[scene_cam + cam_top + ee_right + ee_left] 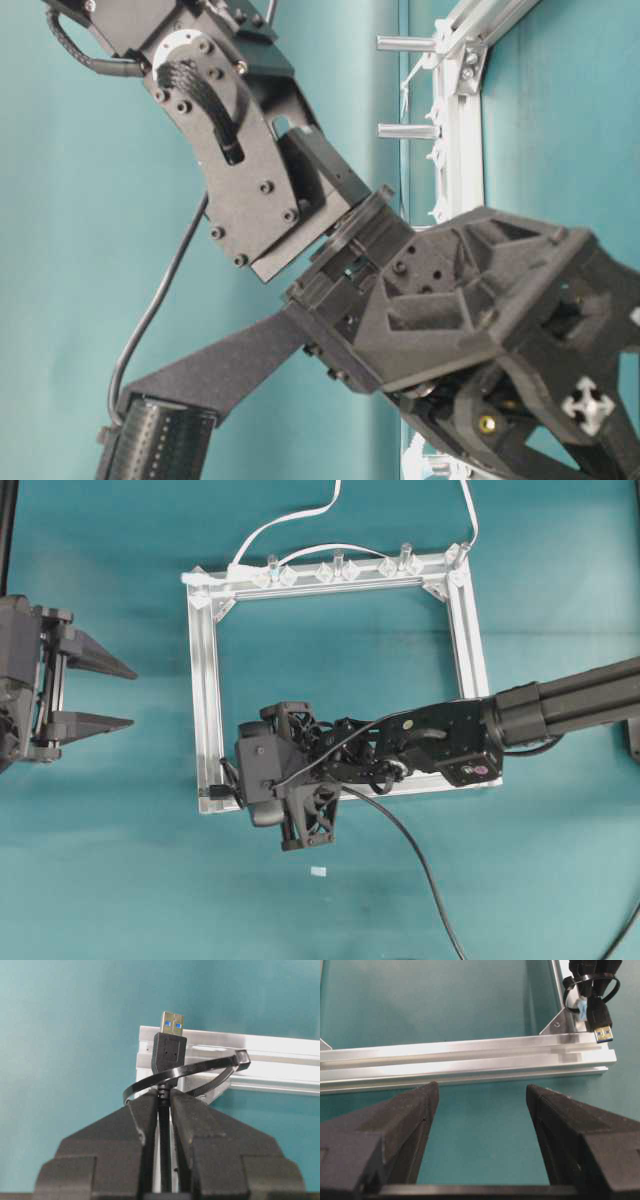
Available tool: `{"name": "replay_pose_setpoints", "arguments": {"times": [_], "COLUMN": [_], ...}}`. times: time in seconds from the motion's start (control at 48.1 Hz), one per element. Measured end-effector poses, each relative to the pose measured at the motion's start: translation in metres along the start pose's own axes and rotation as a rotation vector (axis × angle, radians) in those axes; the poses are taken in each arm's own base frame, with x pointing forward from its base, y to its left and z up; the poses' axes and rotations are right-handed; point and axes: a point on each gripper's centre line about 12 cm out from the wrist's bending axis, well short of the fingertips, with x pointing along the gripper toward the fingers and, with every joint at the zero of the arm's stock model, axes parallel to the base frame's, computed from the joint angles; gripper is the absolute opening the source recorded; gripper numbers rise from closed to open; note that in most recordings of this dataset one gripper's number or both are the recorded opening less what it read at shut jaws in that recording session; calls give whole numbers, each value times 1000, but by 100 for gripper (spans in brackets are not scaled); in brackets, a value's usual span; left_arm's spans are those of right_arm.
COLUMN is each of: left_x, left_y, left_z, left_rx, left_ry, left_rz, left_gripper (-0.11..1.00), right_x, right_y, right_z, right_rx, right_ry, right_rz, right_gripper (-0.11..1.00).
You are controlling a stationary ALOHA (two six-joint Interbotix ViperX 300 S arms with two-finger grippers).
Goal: Insert the wire through the string loop located on the left side.
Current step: 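Move the open left gripper toward the plug protruding from the loop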
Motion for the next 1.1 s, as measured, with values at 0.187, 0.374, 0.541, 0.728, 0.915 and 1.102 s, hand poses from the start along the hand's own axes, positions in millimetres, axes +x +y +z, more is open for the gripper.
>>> {"name": "replay_pose_setpoints", "arguments": {"times": [0.187,0.374,0.541,0.728,0.915,1.102], "left_x": [0,0,-2,-3,0,7], "left_y": [-7,-23,-41,-49,-50,-52], "left_z": [0,-2,-5,-8,-11,-9], "left_rx": [-2,-14,-33,-35,-29,-27], "left_ry": [3,12,26,44,69,94], "left_rz": [-29,-101,-179,-215,-214,-210], "left_gripper": [71,72,72,72,72,72], "right_x": [0,0,0,0,0,0], "right_y": [-1,0,0,0,-1,-1], "right_z": [0,1,1,1,1,1], "right_rx": [1,-3,0,-2,-2,-2], "right_ry": [-2,-3,-4,-4,-4,-4], "right_rz": [-2,0,-1,-1,-2,-2], "right_gripper": [10,10,10,10,10,10]}}
